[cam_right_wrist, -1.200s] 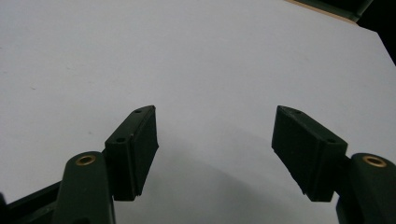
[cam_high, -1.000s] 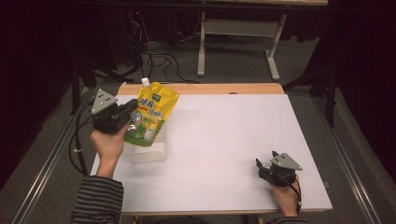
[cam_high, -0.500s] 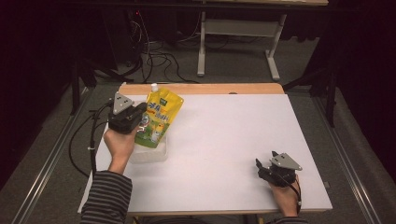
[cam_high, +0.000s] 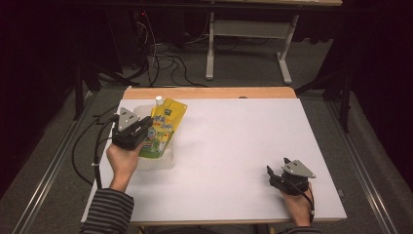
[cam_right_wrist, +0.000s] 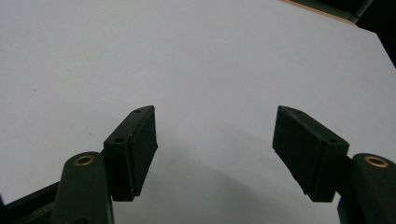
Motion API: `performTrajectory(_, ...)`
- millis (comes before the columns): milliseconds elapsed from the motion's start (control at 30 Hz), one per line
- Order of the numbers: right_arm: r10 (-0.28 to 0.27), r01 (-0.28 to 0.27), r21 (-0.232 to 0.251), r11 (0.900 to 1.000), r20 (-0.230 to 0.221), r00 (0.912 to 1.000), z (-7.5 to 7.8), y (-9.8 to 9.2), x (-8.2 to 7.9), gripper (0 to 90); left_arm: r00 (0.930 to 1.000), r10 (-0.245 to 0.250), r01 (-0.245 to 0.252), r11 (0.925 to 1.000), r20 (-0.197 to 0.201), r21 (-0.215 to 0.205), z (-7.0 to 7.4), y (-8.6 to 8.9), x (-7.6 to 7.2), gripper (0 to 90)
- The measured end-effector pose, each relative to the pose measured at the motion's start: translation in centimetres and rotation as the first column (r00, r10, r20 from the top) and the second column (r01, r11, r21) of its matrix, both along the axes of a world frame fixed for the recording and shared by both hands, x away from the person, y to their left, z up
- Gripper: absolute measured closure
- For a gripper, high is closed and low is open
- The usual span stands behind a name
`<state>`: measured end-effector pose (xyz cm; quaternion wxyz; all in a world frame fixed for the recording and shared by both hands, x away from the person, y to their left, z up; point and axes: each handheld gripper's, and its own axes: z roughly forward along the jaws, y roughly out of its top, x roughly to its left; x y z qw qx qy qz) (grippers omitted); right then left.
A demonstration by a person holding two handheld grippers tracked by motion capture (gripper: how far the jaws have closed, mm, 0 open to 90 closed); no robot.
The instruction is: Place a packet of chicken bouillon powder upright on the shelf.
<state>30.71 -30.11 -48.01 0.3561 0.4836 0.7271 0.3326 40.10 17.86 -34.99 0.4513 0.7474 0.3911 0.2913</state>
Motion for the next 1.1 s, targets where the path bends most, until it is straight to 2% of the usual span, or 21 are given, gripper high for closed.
performTrajectory(267, 0.002, -0.002, -0.005, 1.000, -0.002, 1.0000, 0.0, 0.1, 0.1, 31.0, 0.9990, -0.019, 0.019, 0.9998, -0.040, 0.007, 0.4, 0.6, -1.0, 81.9)
performTrajectory(367, 0.002, -0.002, -0.005, 1.000, -0.003, 1.0000, 0.0, 0.0, 0.1, 31.0, 0.9997, -0.004, 0.004, 0.9997, -0.022, 0.023, 0.2, 0.7, -1.4, 83.1)
performTrajectory(500, 0.000, 0.000, -0.006, 1.000, -0.007, 1.0000, 0.0, 0.1, 0.1, 31.1, 0.9998, -0.001, 0.002, 0.9996, -0.020, 0.028, 0.2, 0.9, -1.7, 86.9)
performTrajectory(633, 0.001, -0.001, -0.010, 1.000, -0.008, 1.0000, 0.0, 0.1, 0.1, 31.1, 0.9999, -0.004, 0.005, 0.9998, -0.012, 0.020, 0.1, 0.5, -1.4, 89.8)
performTrajectory(800, -0.001, 0.001, -0.001, 1.000, -0.007, 1.0000, 0.0, 0.0, 0.1, 31.2, 0.9996, 0.026, -0.026, 0.9996, -0.013, 0.015, 0.3, 0.1, -0.5, 90.0)
performTrajectory(867, 0.000, 0.000, -0.003, 1.000, -0.008, 1.0000, 0.0, 0.1, 0.1, 31.2, 0.9995, 0.032, -0.032, 0.9995, -0.004, -0.001, 0.5, 0.0, -0.2, 90.0)
performTrajectory(1000, -0.001, 0.001, -0.003, 1.000, -0.005, 1.0000, 0.0, 0.0, 0.1, 31.1, 0.9967, 0.058, -0.055, 0.9971, 0.056, -0.052, 0.7, -0.1, 0.0, 90.0)
performTrajectory(1067, -0.001, 0.001, -0.003, 1.000, -0.004, 1.0000, 0.0, 0.0, 0.1, 31.0, 0.9943, 0.069, -0.064, 0.9964, 0.081, -0.055, 0.3, -0.3, -0.2, 89.8)
performTrajectory(1100, -0.001, 0.001, -0.003, 1.000, -0.004, 1.0000, 0.0, 0.0, 0.1, 31.0, 0.9946, 0.066, -0.061, 0.9967, 0.080, -0.052, 0.0, -0.4, -0.3, 89.8)
